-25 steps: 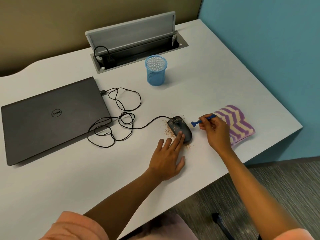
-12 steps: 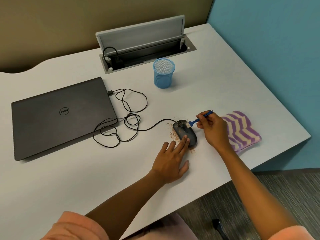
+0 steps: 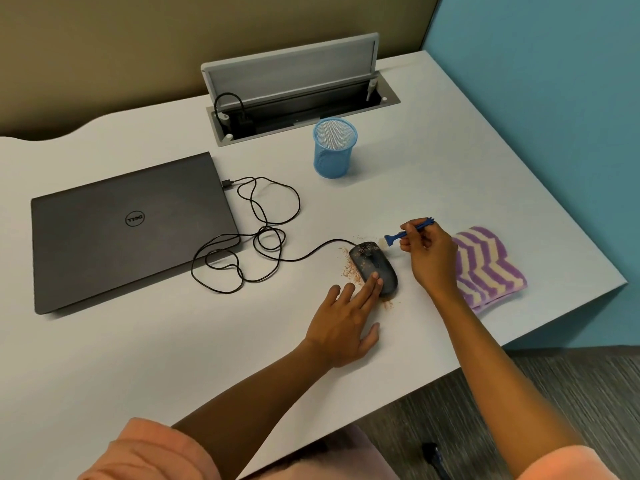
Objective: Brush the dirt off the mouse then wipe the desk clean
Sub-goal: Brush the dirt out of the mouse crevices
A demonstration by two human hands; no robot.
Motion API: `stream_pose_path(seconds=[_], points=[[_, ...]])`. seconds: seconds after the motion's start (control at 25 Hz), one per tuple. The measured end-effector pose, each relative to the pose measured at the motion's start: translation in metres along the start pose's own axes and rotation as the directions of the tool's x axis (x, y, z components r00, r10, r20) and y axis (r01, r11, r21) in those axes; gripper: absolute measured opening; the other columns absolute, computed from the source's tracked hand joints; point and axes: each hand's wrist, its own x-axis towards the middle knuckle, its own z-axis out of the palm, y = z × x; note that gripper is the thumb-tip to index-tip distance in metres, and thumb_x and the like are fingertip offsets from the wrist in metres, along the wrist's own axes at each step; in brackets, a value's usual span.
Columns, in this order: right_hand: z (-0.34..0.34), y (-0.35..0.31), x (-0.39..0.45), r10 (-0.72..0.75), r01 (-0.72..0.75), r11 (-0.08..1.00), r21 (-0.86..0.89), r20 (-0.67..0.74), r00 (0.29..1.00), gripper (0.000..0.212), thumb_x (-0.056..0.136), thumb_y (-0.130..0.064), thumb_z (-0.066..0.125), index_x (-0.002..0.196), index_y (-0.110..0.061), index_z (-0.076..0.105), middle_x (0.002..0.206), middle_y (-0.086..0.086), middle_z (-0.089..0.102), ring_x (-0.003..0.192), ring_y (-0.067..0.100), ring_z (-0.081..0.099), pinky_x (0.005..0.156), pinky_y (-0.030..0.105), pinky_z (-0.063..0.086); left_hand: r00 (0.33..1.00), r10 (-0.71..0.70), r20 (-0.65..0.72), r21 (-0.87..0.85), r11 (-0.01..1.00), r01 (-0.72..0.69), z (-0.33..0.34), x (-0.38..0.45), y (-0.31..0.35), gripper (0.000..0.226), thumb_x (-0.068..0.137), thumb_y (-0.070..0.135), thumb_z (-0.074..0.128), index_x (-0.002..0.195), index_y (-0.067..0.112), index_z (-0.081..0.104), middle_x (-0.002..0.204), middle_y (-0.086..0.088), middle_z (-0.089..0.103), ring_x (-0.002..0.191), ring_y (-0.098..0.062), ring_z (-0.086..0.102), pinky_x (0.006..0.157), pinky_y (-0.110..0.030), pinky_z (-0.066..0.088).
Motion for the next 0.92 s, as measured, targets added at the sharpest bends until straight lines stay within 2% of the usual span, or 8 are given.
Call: stream_pose_path(seconds=[0.08, 0.16, 0.36, 0.52, 0.6, 0.68, 0.8, 0.92], points=[[0.003, -0.003, -0.003, -0.025, 0.025, 1.000, 0.015, 0.020, 0.999, 0.012, 0.096, -0.032, 0.057, 0.100, -0.023, 0.063, 0.082, -0.008, 0.070, 0.073, 0.003, 0.070, 0.068, 0.014, 0.055, 1.000, -0.008, 0.023, -0.010, 1.000, 0.008, -0.002, 0.000, 0.000, 0.078, 0.102, 0.056, 0.030, 0.164, 0.014, 0.007, 0.166, -0.010, 0.028, 0.116, -0.028, 0.050, 0.102, -0.043, 0.040], [0.006, -0.003, -0.009, -0.049, 0.052, 0.998, -0.032, 0.078, 0.996, 0.007, 0.096, -0.031, 0.057, 0.097, -0.027, 0.062, 0.081, -0.012, 0.069, 0.074, 0.000, 0.069, 0.067, 0.011, 0.054, 0.999, -0.011, 0.030, 0.000, 1.000, 0.011, -0.003, 0.001, 0.001, 0.078, 0.102, 0.056, 0.030, 0.164, 0.014, 0.006, 0.166, -0.010, 0.028, 0.116, -0.028, 0.050, 0.103, -0.043, 0.040], [0.000, -0.001, 0.001, -0.002, 0.002, 0.999, -0.035, 0.001, 1.000, 0.019, 0.097, -0.030, 0.056, 0.103, -0.015, 0.064, 0.089, 0.000, 0.071, 0.076, 0.009, 0.069, 0.071, 0.017, 0.056, 0.996, -0.013, 0.092, -0.011, 1.000, 0.014, -0.006, 0.003, 0.001, 0.078, 0.103, 0.057, 0.026, 0.164, 0.016, -0.002, 0.168, -0.009, 0.021, 0.121, -0.028, 0.046, 0.107, -0.043, 0.035], [0.004, -0.001, -0.003, -0.026, 0.035, 0.996, -0.083, 0.110, 0.994, 0.015, 0.097, -0.031, 0.056, 0.101, -0.020, 0.066, 0.088, -0.002, 0.072, 0.077, 0.009, 0.070, 0.073, 0.020, 0.058, 0.996, -0.014, 0.092, 0.010, 1.000, 0.013, -0.007, 0.001, 0.000, 0.079, 0.103, 0.057, 0.025, 0.164, 0.016, -0.002, 0.167, -0.010, 0.024, 0.120, -0.028, 0.046, 0.106, -0.042, 0.035], [0.002, -0.002, 0.003, -0.015, 0.022, 0.994, -0.105, 0.065, 0.998, 0.019, 0.097, -0.030, 0.055, 0.103, -0.015, 0.066, 0.089, 0.001, 0.072, 0.080, 0.014, 0.070, 0.078, 0.026, 0.058, 0.995, -0.013, 0.096, 0.010, 1.000, 0.012, -0.008, 0.002, 0.001, 0.079, 0.103, 0.057, 0.025, 0.164, 0.016, -0.003, 0.167, -0.010, 0.024, 0.121, -0.028, 0.045, 0.107, -0.043, 0.035], [0.003, -0.006, 0.008, -0.016, 0.019, 0.997, -0.078, 0.038, 0.999, 0.017, 0.097, -0.030, 0.055, 0.102, -0.016, 0.065, 0.088, -0.001, 0.070, 0.079, 0.013, 0.070, 0.077, 0.025, 0.058, 0.994, -0.014, 0.107, 0.010, 1.000, 0.013, -0.008, 0.003, 0.000, 0.079, 0.103, 0.057, 0.025, 0.164, 0.016, -0.004, 0.168, -0.009, 0.021, 0.122, -0.028, 0.044, 0.108, -0.043, 0.034], [0.010, -0.011, 0.007, -0.048, 0.068, 0.989, -0.133, 0.145, 0.988, 0.018, 0.097, -0.028, 0.056, 0.104, -0.016, 0.067, 0.091, -0.001, 0.072, 0.076, 0.007, 0.069, 0.074, 0.020, 0.057, 0.994, -0.016, 0.112, 0.017, 1.000, 0.014, -0.009, 0.003, 0.001, 0.079, 0.103, 0.057, 0.025, 0.164, 0.016, -0.003, 0.168, -0.010, 0.020, 0.123, -0.029, 0.044, 0.108, -0.043, 0.033], [0.006, -0.013, 0.011, -0.052, 0.080, 0.969, -0.233, 0.123, 0.991, 0.022, 0.098, -0.026, 0.054, 0.109, -0.010, 0.067, 0.100, 0.008, 0.073, 0.085, 0.018, 0.069, 0.082, 0.028, 0.055, 0.992, -0.012, 0.124, 0.009, 1.000, 0.011, -0.011, 0.003, 0.001, 0.078, 0.103, 0.058, 0.025, 0.164, 0.016, -0.003, 0.169, -0.009, 0.017, 0.125, -0.029, 0.043, 0.109, -0.043, 0.032]])
